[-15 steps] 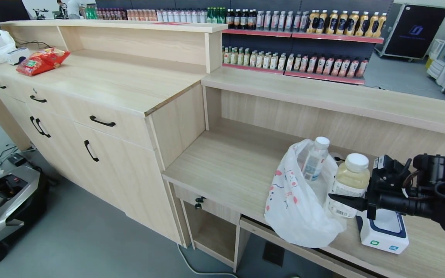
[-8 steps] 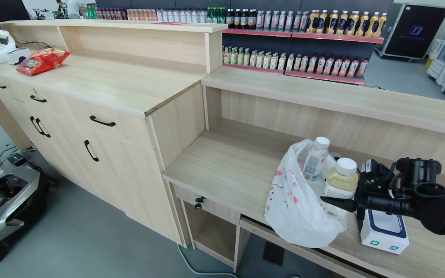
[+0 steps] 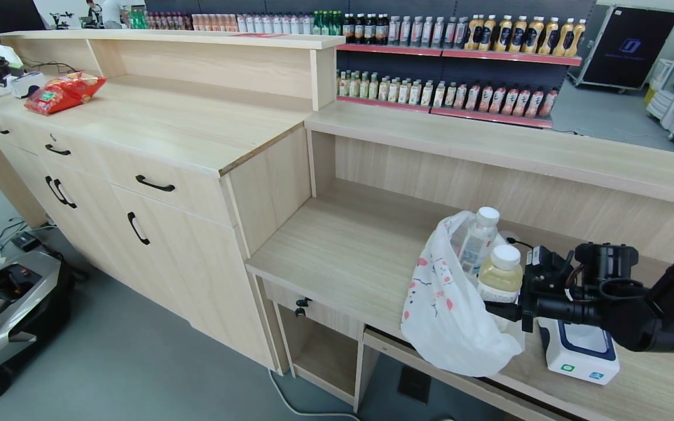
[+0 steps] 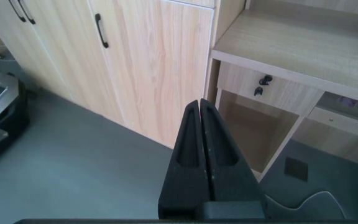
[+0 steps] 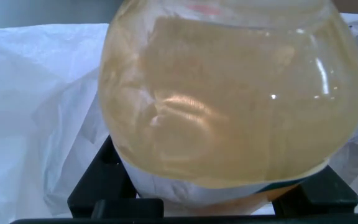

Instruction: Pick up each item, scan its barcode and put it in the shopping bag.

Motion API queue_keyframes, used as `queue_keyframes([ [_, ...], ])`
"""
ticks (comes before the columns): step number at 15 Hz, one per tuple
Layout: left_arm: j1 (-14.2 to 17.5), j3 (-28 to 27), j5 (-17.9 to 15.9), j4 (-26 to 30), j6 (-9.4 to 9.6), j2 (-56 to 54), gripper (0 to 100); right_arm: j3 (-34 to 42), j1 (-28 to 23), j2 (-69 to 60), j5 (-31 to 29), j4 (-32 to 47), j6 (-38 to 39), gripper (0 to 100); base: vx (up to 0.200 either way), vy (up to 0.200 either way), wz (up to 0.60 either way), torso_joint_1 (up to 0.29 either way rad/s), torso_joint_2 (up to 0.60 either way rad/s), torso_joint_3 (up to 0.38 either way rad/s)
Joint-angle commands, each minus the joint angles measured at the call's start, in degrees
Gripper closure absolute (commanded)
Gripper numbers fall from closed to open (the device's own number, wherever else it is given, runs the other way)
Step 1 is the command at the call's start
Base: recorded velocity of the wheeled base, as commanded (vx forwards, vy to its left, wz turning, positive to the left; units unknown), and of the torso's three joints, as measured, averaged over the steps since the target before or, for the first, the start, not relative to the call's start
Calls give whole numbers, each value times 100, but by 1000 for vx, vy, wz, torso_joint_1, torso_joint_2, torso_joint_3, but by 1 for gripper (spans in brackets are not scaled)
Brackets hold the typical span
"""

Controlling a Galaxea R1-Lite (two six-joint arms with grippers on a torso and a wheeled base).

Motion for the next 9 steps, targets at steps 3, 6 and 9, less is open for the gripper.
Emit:
queue_keyframes([
  [3, 0, 0, 2, 0, 0, -2, 100, -9, 2, 257, -8, -194, 0, 100, 0, 0, 0, 0, 0, 0],
  [6, 0, 0, 2, 0, 0, -2, 100, 0, -16, 353, -8, -229, 0, 100, 0, 0, 0, 0, 0, 0],
  [9, 0, 0, 2, 0, 0, -2, 100, 9, -24, 388, -8, -229, 0, 100, 0, 0, 0, 0, 0, 0],
])
